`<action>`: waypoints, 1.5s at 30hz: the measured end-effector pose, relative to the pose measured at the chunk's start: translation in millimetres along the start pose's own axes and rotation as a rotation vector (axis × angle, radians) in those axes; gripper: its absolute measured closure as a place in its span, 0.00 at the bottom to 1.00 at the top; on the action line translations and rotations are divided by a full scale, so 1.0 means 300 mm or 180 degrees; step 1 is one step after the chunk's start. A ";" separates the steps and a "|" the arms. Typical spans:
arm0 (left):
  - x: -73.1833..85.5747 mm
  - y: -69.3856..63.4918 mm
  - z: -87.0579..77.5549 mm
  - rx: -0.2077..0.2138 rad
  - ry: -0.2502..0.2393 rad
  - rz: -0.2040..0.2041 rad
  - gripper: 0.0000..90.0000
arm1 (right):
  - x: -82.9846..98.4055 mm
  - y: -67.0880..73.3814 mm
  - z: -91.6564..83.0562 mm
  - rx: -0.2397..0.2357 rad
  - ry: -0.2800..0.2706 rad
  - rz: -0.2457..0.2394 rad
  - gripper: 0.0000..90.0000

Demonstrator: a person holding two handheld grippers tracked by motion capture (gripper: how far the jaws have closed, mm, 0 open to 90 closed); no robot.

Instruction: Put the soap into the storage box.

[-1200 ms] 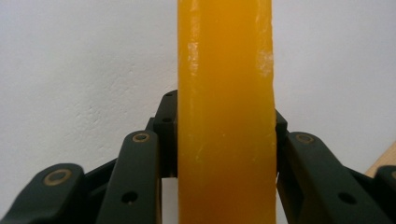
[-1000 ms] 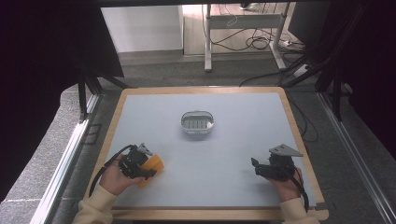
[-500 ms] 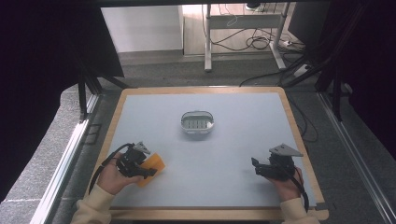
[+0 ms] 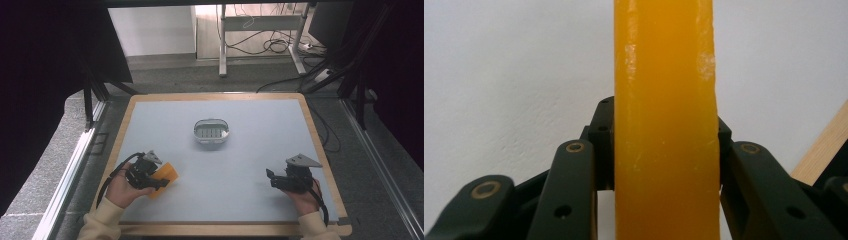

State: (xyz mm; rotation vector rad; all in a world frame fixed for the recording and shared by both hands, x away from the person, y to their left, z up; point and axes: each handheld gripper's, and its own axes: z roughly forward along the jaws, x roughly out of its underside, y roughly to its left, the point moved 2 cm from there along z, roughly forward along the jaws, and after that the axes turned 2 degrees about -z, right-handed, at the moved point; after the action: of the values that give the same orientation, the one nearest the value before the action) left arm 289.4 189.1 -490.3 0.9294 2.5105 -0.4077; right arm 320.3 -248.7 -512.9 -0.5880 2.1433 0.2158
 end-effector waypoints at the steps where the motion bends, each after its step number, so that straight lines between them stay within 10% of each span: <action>1: -0.004 -0.002 0.000 0.0001 -0.0006 -0.0002 0.69 | 0.000 0.001 0.000 -0.0007 -0.0003 -0.0004 0.18; 18: -0.049 0.029 -0.054 -0.0063 -0.0307 -0.0136 0.69 | 0.002 0.023 0.013 -0.0064 0.0019 -0.0140 0.18; 45: -0.114 0.057 -0.106 -0.0142 -0.0446 0.0000 0.69 | 0.011 0.023 0.010 -0.0016 0.0021 -0.0128 0.19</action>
State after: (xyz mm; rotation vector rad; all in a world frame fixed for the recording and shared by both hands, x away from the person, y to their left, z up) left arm 315.1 196.1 -448.3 0.8533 2.3829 -0.4010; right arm 317.5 -242.8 -517.7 -0.6347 2.1357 0.1974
